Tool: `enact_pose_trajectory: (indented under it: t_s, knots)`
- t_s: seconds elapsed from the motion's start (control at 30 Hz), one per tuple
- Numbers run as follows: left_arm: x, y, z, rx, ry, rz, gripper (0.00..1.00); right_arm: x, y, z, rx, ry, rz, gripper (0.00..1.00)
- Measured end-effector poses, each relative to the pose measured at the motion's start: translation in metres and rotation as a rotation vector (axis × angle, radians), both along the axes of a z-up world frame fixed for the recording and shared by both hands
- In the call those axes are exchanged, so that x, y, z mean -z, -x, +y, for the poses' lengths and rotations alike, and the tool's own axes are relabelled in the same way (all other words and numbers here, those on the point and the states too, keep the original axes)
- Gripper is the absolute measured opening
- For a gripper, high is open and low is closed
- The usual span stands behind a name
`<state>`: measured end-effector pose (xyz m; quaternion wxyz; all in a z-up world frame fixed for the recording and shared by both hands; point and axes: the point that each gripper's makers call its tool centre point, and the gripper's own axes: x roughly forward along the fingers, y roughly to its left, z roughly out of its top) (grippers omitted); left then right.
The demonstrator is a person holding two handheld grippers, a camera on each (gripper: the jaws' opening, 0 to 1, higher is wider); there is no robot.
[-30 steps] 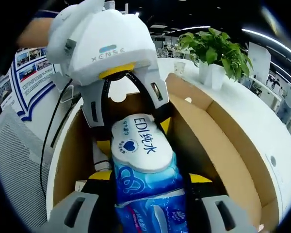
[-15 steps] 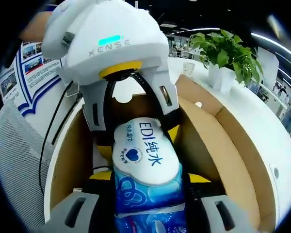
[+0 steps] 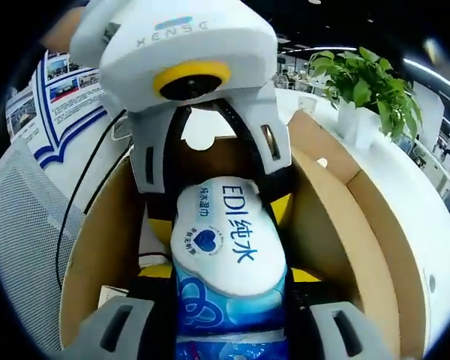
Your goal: Operate the shoe box by opening the lid, removing the specified soft item, and placing it in the target area until the item is outside and the box remains undamaged.
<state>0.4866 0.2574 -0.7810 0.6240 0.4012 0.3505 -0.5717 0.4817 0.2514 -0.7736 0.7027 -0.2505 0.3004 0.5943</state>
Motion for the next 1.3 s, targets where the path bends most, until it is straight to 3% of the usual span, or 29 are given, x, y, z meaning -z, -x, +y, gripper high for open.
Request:
enact_pose_trajectory:
  t_s: [0.4,0.47,0.5,1.3]
  knots:
    - [0.003,0.001,-0.002,0.035,-0.009,0.015,0.66,0.01,0.0,0.005,-0.033,0.064,0.0,0.56]
    - [0.011,0.005,-0.002,0.036,-0.029,0.037,0.68,0.01,0.001,0.005,-0.047,0.075,-0.007,0.55]
    - [0.01,0.003,-0.004,0.06,-0.032,0.017,0.68,0.01,0.0,0.005,-0.045,0.07,-0.008,0.55]
    - [0.004,0.003,-0.004,0.066,-0.036,-0.006,0.67,0.003,0.001,0.004,-0.026,0.033,-0.066,0.48]
